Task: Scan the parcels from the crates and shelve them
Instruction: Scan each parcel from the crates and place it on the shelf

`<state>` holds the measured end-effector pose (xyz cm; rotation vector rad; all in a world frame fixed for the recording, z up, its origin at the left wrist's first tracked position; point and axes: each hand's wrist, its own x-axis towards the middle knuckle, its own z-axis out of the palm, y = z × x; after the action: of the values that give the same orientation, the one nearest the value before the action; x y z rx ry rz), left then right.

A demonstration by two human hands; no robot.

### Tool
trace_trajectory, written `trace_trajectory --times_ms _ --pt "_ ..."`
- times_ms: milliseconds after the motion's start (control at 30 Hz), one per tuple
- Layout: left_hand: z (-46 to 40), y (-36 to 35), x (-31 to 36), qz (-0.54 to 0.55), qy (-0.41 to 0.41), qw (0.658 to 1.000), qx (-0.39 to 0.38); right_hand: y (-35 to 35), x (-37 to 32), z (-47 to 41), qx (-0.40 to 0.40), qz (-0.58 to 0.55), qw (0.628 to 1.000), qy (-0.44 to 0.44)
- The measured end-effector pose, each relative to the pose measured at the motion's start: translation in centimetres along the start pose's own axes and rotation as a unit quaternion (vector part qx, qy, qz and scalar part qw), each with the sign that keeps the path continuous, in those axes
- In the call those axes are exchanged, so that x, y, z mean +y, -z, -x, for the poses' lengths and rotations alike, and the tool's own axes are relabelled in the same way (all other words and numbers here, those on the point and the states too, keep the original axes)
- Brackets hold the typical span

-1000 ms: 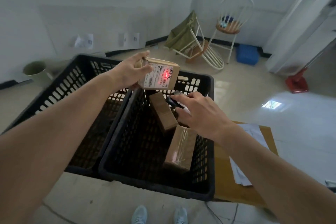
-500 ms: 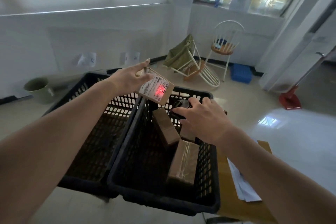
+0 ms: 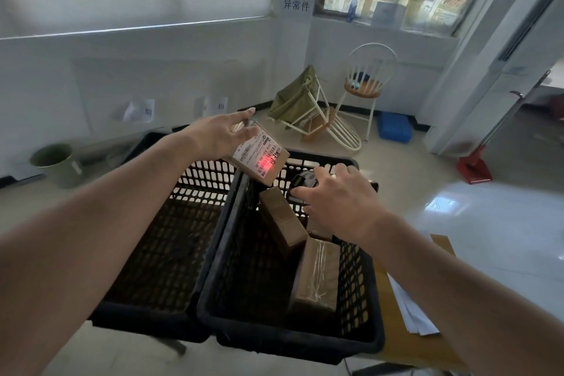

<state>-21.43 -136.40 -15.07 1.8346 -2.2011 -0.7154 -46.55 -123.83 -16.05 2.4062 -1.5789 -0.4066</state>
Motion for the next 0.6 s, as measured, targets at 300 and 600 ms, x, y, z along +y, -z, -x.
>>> trace_trajectory --times_ms 300,600 --pt "-0.4 0.7 -1.3 0.004 -0.013 1.000 -0.009 0.7 -1.5 -0.4 0.010 -0.010 1.000 -0.018" --pt "-1.1 1.2 -2.5 0.036 -0.003 0.999 -0.033 2.0 -3.7 -1.0 0.053 0.000 0.999 -0.004"
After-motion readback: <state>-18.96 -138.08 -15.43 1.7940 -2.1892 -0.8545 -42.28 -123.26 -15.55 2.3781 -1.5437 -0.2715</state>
